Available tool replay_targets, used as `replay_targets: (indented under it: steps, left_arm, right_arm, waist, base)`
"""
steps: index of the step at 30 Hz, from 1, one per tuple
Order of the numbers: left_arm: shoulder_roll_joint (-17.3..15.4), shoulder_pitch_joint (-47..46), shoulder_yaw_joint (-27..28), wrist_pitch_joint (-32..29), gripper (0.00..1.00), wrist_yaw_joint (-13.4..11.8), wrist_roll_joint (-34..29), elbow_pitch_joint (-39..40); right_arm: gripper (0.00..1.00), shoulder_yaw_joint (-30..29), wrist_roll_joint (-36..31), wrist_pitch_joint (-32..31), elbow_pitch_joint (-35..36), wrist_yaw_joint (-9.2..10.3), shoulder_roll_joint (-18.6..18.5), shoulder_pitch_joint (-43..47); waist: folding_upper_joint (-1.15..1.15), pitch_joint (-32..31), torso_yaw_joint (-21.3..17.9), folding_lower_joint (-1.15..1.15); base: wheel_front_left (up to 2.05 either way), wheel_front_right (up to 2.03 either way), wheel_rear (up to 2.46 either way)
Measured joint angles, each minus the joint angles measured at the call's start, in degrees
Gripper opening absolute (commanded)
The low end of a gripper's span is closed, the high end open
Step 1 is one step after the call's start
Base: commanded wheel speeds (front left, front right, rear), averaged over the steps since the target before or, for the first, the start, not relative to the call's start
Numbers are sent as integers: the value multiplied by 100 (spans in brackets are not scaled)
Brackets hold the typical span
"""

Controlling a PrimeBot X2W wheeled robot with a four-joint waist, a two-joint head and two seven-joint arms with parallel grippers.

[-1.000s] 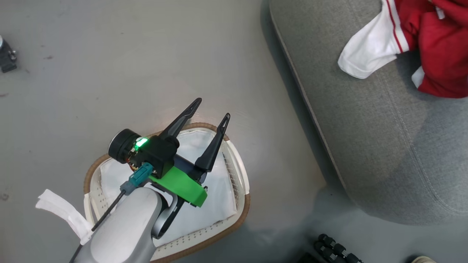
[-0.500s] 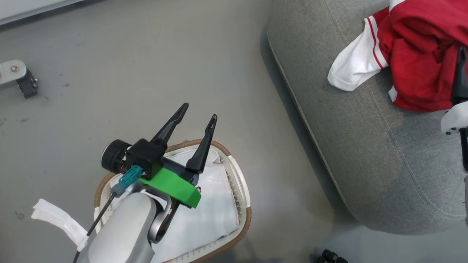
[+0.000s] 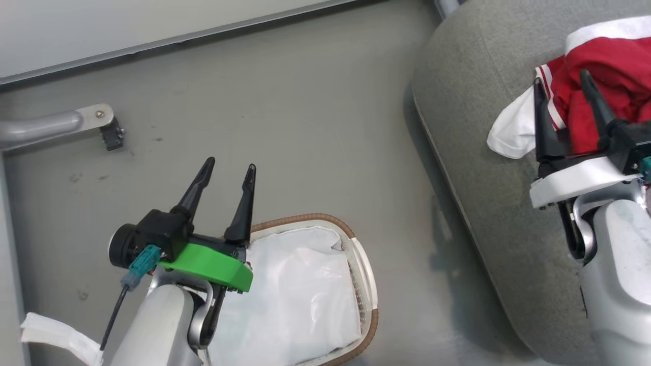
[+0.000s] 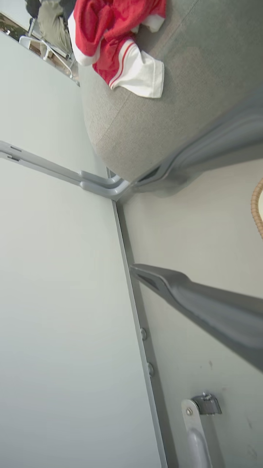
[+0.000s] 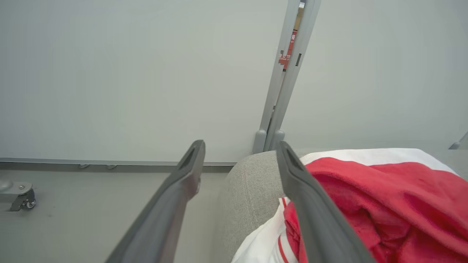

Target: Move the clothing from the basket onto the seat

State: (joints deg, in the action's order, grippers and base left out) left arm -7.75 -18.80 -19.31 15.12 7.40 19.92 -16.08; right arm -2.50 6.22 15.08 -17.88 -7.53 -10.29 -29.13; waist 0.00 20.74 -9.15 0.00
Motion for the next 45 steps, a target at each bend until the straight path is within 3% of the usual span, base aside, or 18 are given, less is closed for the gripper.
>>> replay_targets:
  steps: [6, 20, 40, 41, 45]
  left_arm:
    - [178, 192, 682, 0, 100, 0, -105, -114]
    - [363, 795, 1463, 0, 100, 0, -639, -237]
    - [424, 1523, 1502, 0, 100, 0, -381, -409]
    - [412, 1545, 1494, 0, 0, 0, -372, -408]
    - [458, 1603, 1490, -1, 0, -1, -371, -595]
  right_arm:
    - [100, 179, 87, 1, 242, 0, 226, 302]
    - [100, 138, 182, 0, -142, 0, 621, 1132]
    - [100, 252, 320, 0, -483, 0, 739, 1943]
    - [0, 261, 347, 0, -483, 0, 740, 1943]
    - [0, 274, 344, -8, -660, 0, 790, 2004]
  waist:
    - [0, -216, 429, 0]
    - [0, -877, 1109, 0]
    - [0, -1673, 1284, 0]
    - [0, -1687, 1281, 0]
    - [0, -1694, 1281, 0]
  base:
    - [0, 0, 0]
    - [0, 0, 0]
    - [0, 0, 0]
    - [0, 0, 0]
    - [0, 0, 0]
